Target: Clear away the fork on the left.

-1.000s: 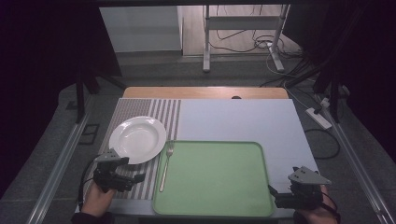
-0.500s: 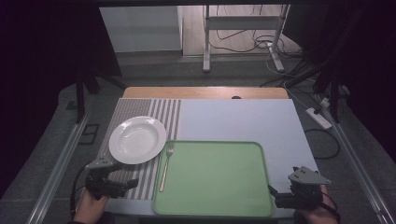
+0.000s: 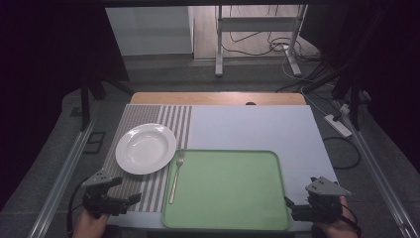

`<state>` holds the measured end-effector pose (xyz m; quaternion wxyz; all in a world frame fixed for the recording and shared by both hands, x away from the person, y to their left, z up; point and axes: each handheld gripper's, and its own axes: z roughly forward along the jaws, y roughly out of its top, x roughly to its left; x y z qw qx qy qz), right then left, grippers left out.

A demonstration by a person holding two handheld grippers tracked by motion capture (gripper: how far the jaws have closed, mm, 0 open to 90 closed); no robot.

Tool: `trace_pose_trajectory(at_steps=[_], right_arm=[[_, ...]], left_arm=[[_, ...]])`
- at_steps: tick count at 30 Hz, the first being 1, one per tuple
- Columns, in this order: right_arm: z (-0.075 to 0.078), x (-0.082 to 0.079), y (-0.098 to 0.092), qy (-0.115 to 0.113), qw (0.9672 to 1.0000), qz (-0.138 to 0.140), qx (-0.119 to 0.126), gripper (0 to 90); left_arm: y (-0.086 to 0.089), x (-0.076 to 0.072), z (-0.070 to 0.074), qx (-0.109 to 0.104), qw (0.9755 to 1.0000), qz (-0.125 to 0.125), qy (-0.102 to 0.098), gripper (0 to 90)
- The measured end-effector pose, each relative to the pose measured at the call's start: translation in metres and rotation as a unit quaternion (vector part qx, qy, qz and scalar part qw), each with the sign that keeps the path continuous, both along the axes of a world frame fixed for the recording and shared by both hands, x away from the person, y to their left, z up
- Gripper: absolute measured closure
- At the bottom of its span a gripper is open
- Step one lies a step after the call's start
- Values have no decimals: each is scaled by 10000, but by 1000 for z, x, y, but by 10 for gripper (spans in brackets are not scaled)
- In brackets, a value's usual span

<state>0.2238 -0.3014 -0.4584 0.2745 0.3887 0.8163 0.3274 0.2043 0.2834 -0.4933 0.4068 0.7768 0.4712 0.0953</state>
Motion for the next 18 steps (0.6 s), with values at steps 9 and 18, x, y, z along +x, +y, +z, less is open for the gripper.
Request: trace_pose_trajectory(at_steps=[9,18], right_arm=[[0,0,0,9,10000,-22,13,0],[0,1,1,10,10000,-20,-27,0]], left_arm=[[4,-9,1,31,9999,73,-71,0],[8,-16,2,-4,9998,133,-126,0]])
